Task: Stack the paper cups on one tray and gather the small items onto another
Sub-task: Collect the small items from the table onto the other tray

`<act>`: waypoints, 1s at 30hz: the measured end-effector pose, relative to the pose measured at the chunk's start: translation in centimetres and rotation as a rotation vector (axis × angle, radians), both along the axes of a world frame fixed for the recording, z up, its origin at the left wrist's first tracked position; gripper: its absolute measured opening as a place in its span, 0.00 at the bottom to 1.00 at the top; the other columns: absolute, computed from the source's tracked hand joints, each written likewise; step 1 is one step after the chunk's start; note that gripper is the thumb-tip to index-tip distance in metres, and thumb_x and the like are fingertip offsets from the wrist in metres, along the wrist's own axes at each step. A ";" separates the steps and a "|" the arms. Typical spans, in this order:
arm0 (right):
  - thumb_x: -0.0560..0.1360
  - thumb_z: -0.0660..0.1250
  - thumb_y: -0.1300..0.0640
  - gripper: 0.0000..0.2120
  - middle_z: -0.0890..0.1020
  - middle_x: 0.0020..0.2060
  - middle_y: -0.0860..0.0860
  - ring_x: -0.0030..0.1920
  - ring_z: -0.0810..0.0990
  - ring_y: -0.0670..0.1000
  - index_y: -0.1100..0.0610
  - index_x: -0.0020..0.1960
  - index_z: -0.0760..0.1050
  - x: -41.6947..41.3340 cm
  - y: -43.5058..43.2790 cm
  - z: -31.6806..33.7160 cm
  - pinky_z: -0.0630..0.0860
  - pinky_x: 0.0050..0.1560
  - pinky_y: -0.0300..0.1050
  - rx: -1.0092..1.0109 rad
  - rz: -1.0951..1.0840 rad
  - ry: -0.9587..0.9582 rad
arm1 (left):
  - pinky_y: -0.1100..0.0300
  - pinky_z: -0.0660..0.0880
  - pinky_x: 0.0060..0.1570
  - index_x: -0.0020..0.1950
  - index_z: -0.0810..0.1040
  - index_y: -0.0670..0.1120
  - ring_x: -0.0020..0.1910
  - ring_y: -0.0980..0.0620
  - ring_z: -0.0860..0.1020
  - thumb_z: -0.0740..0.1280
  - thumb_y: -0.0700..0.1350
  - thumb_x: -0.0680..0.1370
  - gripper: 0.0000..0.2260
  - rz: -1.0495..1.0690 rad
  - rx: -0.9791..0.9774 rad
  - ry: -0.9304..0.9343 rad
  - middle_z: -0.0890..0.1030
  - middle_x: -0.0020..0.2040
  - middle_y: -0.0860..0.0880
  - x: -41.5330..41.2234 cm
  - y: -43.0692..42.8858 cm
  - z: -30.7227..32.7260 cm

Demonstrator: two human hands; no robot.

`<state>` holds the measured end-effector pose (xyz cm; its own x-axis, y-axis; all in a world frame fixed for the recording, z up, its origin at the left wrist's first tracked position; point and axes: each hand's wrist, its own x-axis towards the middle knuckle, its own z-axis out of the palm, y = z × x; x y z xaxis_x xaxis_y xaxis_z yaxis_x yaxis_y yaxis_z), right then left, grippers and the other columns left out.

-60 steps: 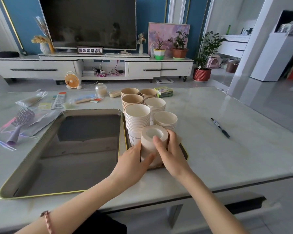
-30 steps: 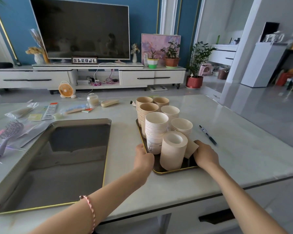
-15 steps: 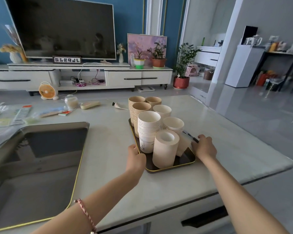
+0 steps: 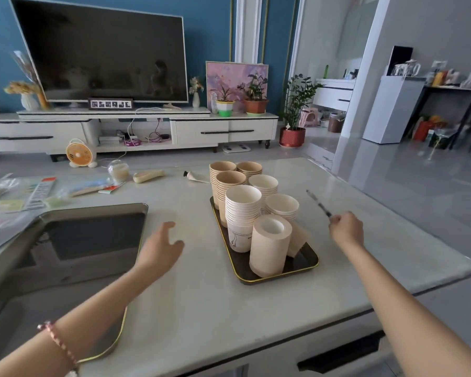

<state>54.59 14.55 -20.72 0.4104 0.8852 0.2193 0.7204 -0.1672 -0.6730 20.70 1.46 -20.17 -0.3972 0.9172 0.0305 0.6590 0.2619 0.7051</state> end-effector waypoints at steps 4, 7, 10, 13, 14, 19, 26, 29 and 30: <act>0.78 0.60 0.60 0.10 0.82 0.47 0.63 0.50 0.79 0.60 0.66 0.52 0.75 -4.1 -4.4 5.5 0.66 0.42 0.41 0.445 0.029 0.265 | 0.40 0.43 0.71 0.74 0.59 0.49 0.77 0.48 0.49 0.55 0.59 0.79 0.26 0.013 -0.277 0.284 0.58 0.76 0.49 -4.3 -1.1 -0.9; 0.77 0.62 0.61 0.08 0.81 0.41 0.54 0.43 0.80 0.53 0.62 0.54 0.75 -10.1 -9.8 8.8 0.74 0.44 0.39 0.665 0.389 0.282 | 0.45 0.48 0.73 0.73 0.62 0.46 0.76 0.47 0.52 0.56 0.53 0.80 0.23 -0.029 -0.041 0.178 0.54 0.77 0.47 -5.3 -2.6 -1.1; 0.76 0.63 0.63 0.10 0.78 0.39 0.47 0.38 0.74 0.41 0.59 0.57 0.76 -16.7 -13.9 8.9 0.68 0.41 0.24 0.649 0.703 0.156 | 0.40 0.44 0.73 0.73 0.63 0.48 0.77 0.49 0.48 0.55 0.49 0.81 0.20 -0.038 -0.050 0.252 0.56 0.77 0.48 -7.6 -4.9 -1.1; 0.76 0.61 0.61 0.09 0.78 0.33 0.47 0.33 0.74 0.45 0.60 0.52 0.79 -23.1 -14.7 6.2 0.72 0.39 0.35 0.414 0.849 0.184 | 0.35 0.36 0.68 0.76 0.55 0.50 0.76 0.46 0.39 0.53 0.54 0.80 0.24 -0.063 -0.300 0.521 0.45 0.78 0.48 -11.8 -7.9 -2.0; 0.76 0.61 0.61 0.10 0.77 0.31 0.48 0.31 0.74 0.45 0.61 0.51 0.79 -24.2 -14.3 5.0 0.75 0.41 0.42 0.283 0.841 0.209 | 0.34 0.36 0.68 0.76 0.52 0.51 0.76 0.45 0.37 0.53 0.57 0.80 0.26 -0.051 -0.366 0.549 0.43 0.78 0.48 -12.6 -8.6 -2.2; 0.78 0.59 0.63 0.08 0.77 0.31 0.54 0.29 0.74 0.48 0.63 0.50 0.76 -28.3 -14.2 1.6 0.75 0.28 0.34 -0.207 0.834 0.479 | 0.35 0.33 0.67 0.77 0.42 0.48 0.74 0.41 0.33 0.48 0.67 0.76 0.37 0.194 -0.418 0.587 0.34 0.75 0.40 -17.8 -12.2 -2.6; 0.79 0.59 0.62 0.08 0.79 0.35 0.53 0.34 0.76 0.49 0.59 0.51 0.76 -34.6 -12.6 0.7 0.75 0.34 0.37 -0.169 0.881 0.386 | 0.48 0.64 0.67 0.66 0.64 0.40 0.66 0.41 0.68 0.59 0.47 0.78 0.19 0.295 -0.289 0.297 0.71 0.66 0.40 -23.9 -12.8 -2.4; 0.78 0.60 0.61 0.07 0.79 0.36 0.51 0.36 0.77 0.48 0.57 0.50 0.77 -37.8 -11.5 0.2 0.76 0.40 0.42 -0.158 0.922 0.311 | 0.46 0.52 0.73 0.63 0.69 0.42 0.73 0.43 0.59 0.58 0.40 0.77 0.14 0.240 -0.287 0.323 0.71 0.65 0.43 -25.3 -12.9 -2.0; 0.78 0.60 0.61 0.07 0.80 0.36 0.50 0.37 0.77 0.48 0.57 0.50 0.77 -39.0 -11.1 -0.2 0.76 0.44 0.44 -0.167 0.927 0.292 | 0.47 0.53 0.72 0.61 0.71 0.42 0.73 0.43 0.57 0.58 0.40 0.77 0.13 0.237 -0.277 0.305 0.72 0.64 0.43 -25.8 -13.0 -1.9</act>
